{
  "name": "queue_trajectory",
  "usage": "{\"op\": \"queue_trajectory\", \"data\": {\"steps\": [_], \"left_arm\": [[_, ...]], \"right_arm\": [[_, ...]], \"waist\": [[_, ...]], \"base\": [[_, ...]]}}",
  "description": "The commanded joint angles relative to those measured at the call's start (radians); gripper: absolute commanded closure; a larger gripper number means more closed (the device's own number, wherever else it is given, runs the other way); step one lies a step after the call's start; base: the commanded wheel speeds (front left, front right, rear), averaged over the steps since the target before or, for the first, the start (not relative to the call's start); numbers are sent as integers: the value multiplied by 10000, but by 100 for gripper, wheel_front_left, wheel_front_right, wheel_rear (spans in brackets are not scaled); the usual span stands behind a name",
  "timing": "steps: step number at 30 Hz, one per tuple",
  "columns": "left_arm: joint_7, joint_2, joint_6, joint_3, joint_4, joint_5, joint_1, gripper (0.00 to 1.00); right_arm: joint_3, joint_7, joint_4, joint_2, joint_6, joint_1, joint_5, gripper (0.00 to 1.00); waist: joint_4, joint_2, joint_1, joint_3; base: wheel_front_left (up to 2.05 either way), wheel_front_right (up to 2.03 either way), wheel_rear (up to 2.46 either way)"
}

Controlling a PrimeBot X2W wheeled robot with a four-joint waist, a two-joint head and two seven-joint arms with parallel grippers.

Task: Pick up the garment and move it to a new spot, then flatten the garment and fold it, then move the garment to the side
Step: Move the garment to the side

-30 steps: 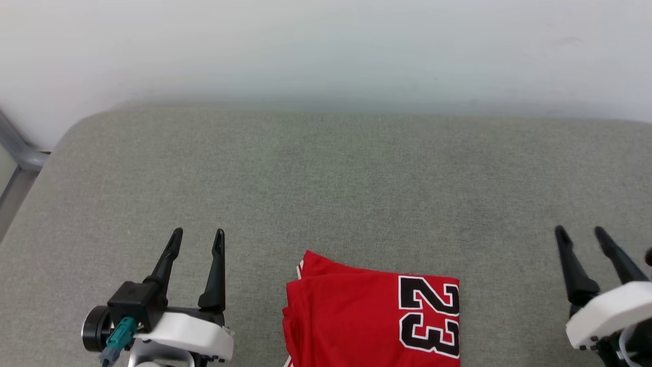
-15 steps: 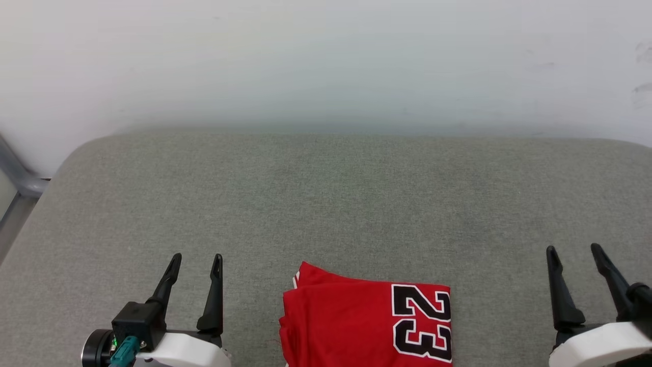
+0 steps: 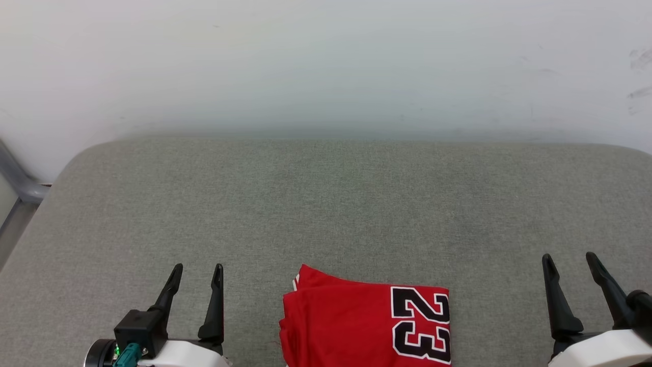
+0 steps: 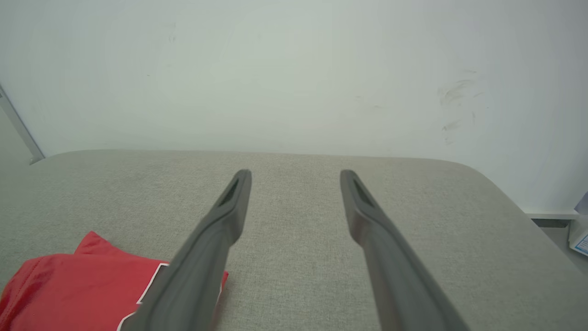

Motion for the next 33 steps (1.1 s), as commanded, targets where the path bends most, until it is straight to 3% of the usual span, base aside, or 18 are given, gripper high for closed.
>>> {"op": "queue_trajectory", "data": {"steps": [1,8,17,24,33], "left_arm": [[-44,-51,-56,51,25,83,-100,0],[-44,-116,-134,126,55,164,-252,0],[-44,-369,-421,139,-211,372,-805,0],[-35,-688,-788,281,-98,536,-1361,0],[-35,-1115,-1213,584,109,808,-1744,0]], "right_arm": [[-41,98,25,33,-4,154,158,0],[-347,616,424,31,-4,299,699,0],[-798,2598,1602,-95,-4,110,1839,0],[209,4514,2370,-164,-4,-275,3330,0],[1395,5647,3238,-334,-6,-827,4297,0]], "waist": [[19,0,0,-7],[97,0,0,73],[619,0,0,857],[1111,0,0,1606],[1375,0,0,2188]], "base": [[0,0,0],[0,0,0],[0,0,0],[0,0,0],[0,0,0]]}}
